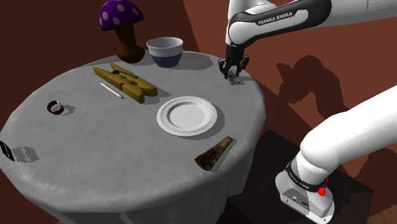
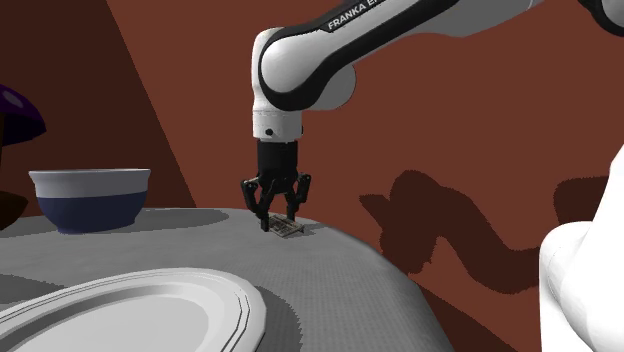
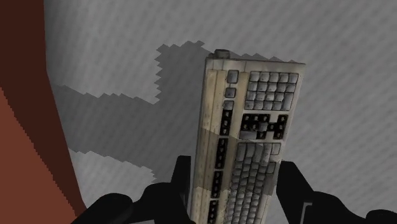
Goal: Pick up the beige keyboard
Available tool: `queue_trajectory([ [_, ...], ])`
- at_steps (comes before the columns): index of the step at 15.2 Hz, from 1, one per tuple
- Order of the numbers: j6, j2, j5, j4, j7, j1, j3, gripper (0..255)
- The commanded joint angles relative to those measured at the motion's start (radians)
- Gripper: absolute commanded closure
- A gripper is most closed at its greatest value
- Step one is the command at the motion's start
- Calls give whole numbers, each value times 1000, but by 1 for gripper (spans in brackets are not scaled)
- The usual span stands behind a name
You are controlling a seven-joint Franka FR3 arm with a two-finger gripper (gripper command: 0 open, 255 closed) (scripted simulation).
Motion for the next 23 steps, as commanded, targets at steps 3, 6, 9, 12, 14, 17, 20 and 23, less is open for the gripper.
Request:
queue_trajectory([
  [3,2,1,0,-4,1,0,0,255],
  [6,2,1,0,-5,2,0,1,255],
  [9,-14,-1,1,10,-3,0,-1,255],
  [12,-55,-7,3,45,-9,0,-2,255],
  [14,-82,-10,5,70,-13,0,-2,255],
  [17,-122,-13,7,107,-18,0,-2,255],
  [20,-162,-13,9,147,-23,0,-2,255],
  [23,-202,-12,10,188,-28,0,-2,255],
])
